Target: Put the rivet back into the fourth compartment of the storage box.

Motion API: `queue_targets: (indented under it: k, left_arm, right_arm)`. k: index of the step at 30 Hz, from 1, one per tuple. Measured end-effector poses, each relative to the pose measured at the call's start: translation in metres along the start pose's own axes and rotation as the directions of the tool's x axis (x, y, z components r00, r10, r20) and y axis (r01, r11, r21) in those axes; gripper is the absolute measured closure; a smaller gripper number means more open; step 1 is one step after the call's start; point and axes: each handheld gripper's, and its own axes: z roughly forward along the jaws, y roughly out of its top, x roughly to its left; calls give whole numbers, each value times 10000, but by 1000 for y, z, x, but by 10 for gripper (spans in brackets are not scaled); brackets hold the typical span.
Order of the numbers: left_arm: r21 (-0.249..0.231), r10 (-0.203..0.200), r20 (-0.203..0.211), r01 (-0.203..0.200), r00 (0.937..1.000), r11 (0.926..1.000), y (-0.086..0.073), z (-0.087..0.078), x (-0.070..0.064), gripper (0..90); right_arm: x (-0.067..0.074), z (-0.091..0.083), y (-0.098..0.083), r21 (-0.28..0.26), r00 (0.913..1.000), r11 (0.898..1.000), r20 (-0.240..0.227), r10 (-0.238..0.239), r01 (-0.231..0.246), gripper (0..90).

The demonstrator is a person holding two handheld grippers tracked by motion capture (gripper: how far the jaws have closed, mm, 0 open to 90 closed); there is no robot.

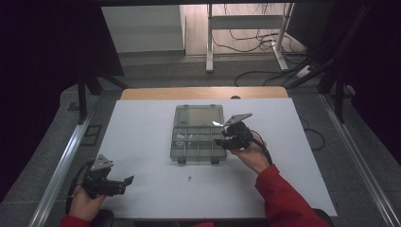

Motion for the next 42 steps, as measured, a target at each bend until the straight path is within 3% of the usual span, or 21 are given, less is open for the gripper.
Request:
queue_targets:
  k: [15, 18, 23, 24, 26, 27, 31, 32, 42]
  left_arm:
    - [-47, -31, 3, 31, 10000, 10000, 0, -1, 0, 22]
    - [-51, -35, -4, 35, 10000, 10000, 0, 0, 0, 22]
    - [-41, -14, -3, 14, 10000, 10000, 0, -1, 0, 22]
    - [-31, -8, -13, 8, 10000, 10000, 0, 0, 0, 22]
    - [-40, -13, -6, 13, 10000, 10000, 0, 0, 0, 22]
    - [-40, -17, -6, 17, 10000, 10000, 0, -1, 0, 22]
    - [-38, -15, -6, 15, 10000, 10000, 0, 0, 0, 22]
    - [-37, -16, -5, 16, 10000, 10000, 0, 0, 0, 22]
    - [-10, -24, -21, 24, 10000, 10000, 0, 0, 0, 22]
  right_arm:
    - [18, -15, -11, -299, 9989, 9991, -358, -306, 295, 284]
    - [25, -17, -11, -388, 9985, 9992, -540, -129, 108, 202]
    - [31, -20, -13, -392, 9955, 9992, -946, 68, -106, 167]
    - [35, -21, -13, -419, 9938, 9990, -1101, 125, -172, 109]
    - [37, -21, -12, -414, 9936, 9990, -1121, 142, -189, 86]
    - [42, -20, -13, -362, 9914, 9993, -1311, -16, -32, 44]
    - [49, -17, -15, -211, 9834, 9997, -1810, -140, 104, 28]
    - [54, -14, -16, -105, 9771, 9999, -2125, -132, 112, 26]
    - [78, 1, -15, 746, 9693, 9952, -2419, -432, 630, 9]
